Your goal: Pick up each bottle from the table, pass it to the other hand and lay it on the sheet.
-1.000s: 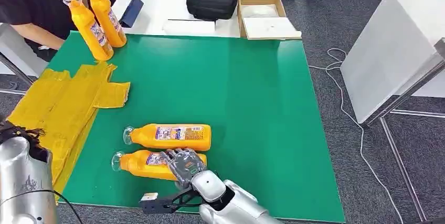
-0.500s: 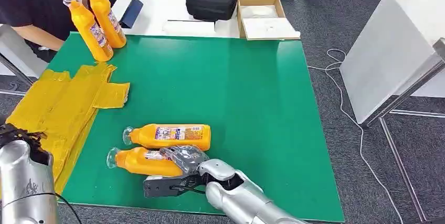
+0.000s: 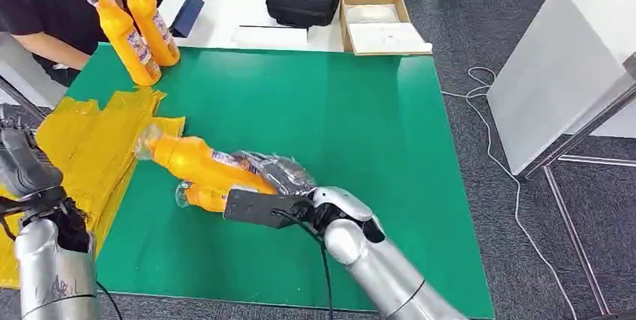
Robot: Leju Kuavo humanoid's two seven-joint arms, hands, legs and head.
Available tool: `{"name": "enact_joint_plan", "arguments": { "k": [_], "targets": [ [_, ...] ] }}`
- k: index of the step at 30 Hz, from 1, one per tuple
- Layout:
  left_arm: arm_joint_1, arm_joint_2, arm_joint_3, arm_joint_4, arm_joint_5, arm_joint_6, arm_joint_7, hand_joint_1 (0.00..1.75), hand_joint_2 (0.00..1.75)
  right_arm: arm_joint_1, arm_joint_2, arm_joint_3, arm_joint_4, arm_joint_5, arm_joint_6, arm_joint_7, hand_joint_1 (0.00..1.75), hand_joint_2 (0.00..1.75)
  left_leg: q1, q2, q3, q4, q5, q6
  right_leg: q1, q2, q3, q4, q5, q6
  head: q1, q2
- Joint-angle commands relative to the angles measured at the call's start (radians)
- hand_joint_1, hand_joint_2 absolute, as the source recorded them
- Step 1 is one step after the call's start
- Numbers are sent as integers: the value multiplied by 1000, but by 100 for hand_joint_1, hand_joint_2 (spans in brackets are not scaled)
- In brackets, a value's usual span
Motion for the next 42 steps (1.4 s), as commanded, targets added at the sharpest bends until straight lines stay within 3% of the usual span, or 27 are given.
{"name": "enact_joint_plan", "arguments": {
  "k": [1,5,8,14,20,33,42],
  "targets": [
    [86,45,-299,-24,162,-18,29,0,175,-131,-30,-79,-22,-65,-27,27,175,175,-1,-4,2,1,0,1,-1,-6,3,1,-2,-2,-1,0],
    [53,83,-399,21,262,-15,48,0,175,-158,-38,-99,-21,-106,-60,62,175,175,-1,-3,-2,1,0,1,-1,-5,0,2,-1,-2,-1,0],
    [4,99,-484,99,355,-90,67,0,175,-180,-35,-116,27,-112,-104,88,175,175,0,-5,-1,0,1,0,-1,-7,2,0,-1,-2,-1,0],
    [-84,77,-569,183,432,-114,67,0,175,-232,12,-105,138,-112,-139,80,175,175,0,-4,-1,0,1,1,-1,-5,1,1,-1,-1,-1,0],
    [-125,22,-682,184,649,-194,184,0,175,-270,81,-43,197,-118,-140,78,175,175,0,-3,-2,1,1,1,-1,-5,3,1,0,0,-1,0],
    [-129,38,-714,182,703,-189,193,0,175,-269,79,-30,193,-132,-148,74,175,175,0,-2,-4,0,1,1,0,-3,2,0,0,0,-1,0],
    [-177,35,-738,207,851,-168,253,0,175,-218,142,128,186,-95,-129,96,175,175,0,0,-1,0,0,1,0,-2,5,0,-1,-1,-1,0]
  ]
}}
